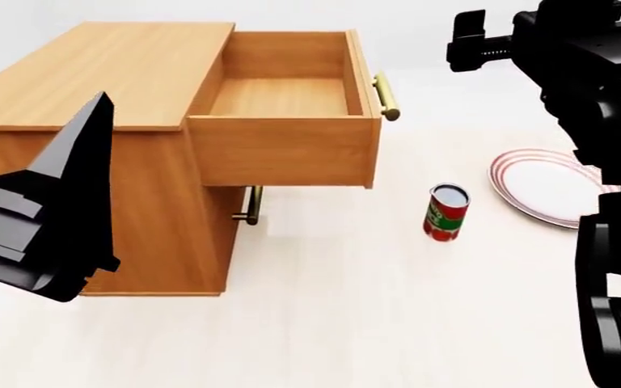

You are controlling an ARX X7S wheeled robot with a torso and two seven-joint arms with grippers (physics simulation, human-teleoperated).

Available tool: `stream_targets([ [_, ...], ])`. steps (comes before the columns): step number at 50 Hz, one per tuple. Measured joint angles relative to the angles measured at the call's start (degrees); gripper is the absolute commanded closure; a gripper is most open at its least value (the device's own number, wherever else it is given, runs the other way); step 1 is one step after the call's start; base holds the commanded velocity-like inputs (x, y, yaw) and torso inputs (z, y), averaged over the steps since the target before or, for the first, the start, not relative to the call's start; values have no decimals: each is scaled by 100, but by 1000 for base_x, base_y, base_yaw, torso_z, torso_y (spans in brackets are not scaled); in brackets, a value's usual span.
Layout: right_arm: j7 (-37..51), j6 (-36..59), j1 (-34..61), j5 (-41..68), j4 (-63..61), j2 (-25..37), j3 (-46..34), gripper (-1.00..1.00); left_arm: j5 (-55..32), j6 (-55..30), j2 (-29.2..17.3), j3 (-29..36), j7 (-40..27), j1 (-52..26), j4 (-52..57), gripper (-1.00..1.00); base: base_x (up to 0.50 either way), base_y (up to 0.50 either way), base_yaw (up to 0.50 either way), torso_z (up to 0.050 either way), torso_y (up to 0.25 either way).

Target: Put the bowl in the top drawer of the cabinet.

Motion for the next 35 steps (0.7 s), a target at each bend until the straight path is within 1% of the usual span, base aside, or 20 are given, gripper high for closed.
stream_targets([
  [13, 2, 26, -5, 26, -38, 7, -5, -100, -59, 35, -26, -13, -43, -11, 27, -100, 250, 0, 0, 0, 1],
  [21, -33, 183, -12, 58, -153, 110, -27, -100, -113, 68, -53, -33, -80, -25, 53, -100, 0, 0, 0, 0, 0],
  [27, -139, 552, -9, 87, -421, 398, -119, -100, -140, 79, -62, -63, -93, -25, 69, -100, 0, 0, 0, 0, 0],
  [35, -360, 1215, 21, 101, -876, 1021, -345, -100, -176, 91, -67, -109, -107, -22, 93, -100, 0, 0, 0, 0, 0],
])
